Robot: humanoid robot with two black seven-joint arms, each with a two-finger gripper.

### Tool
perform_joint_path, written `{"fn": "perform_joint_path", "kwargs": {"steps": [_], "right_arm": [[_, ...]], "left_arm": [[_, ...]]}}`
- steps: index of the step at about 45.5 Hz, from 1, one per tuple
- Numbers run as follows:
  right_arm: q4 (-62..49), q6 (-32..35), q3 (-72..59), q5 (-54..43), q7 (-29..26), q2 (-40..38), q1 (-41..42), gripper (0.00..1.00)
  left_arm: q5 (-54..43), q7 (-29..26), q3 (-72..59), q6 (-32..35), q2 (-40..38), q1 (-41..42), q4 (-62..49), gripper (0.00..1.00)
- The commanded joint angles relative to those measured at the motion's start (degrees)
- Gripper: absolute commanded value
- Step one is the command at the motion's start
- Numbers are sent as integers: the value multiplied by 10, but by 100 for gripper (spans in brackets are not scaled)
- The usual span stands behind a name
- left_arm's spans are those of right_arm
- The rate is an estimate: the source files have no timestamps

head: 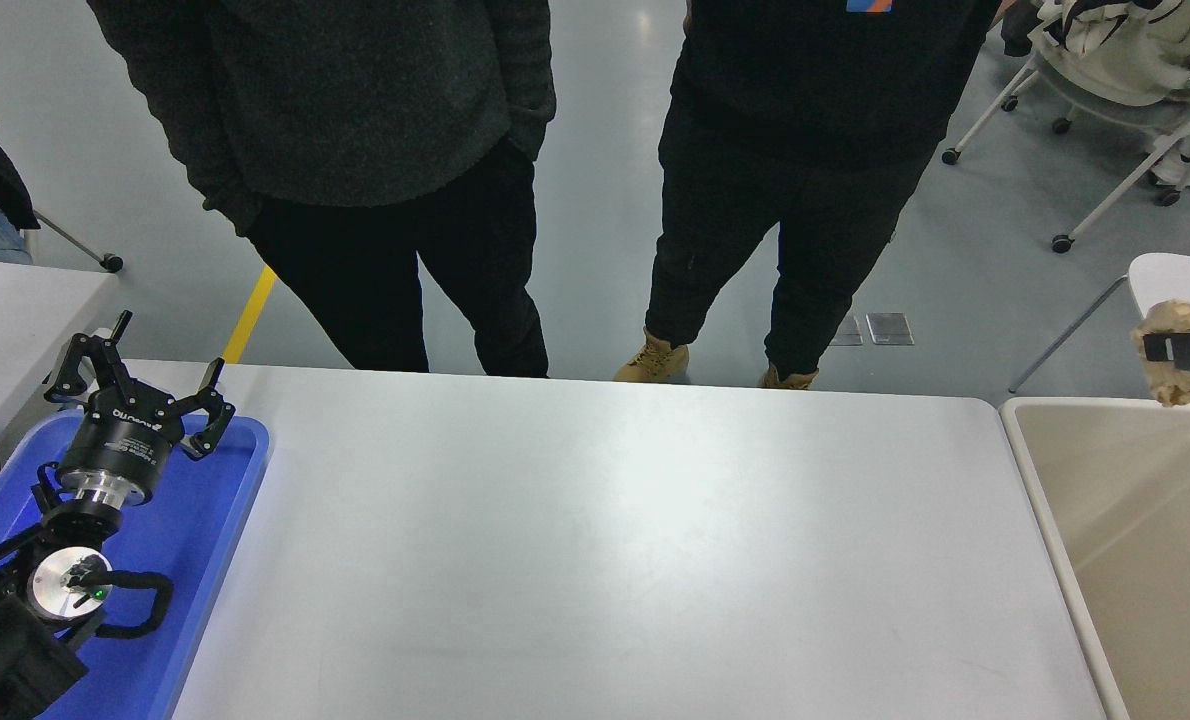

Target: Clean the table surface

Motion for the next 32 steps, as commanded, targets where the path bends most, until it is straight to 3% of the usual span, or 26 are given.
{"fn": "perform_joint_path", "kwargs": {"steps": [1, 14, 32], "right_arm": [[-117, -57, -6, 36, -2, 29, -53, 0], [-300, -213, -6, 122, -2, 130, -216, 0], [-527, -320, -8, 253, -2, 291, -379, 0]], "left_arm": [[0, 0, 0, 0, 0, 0, 0, 100], [0, 0, 0, 1, 0, 0, 0, 100], [0, 0, 0, 1, 0, 0, 1, 100]]}}
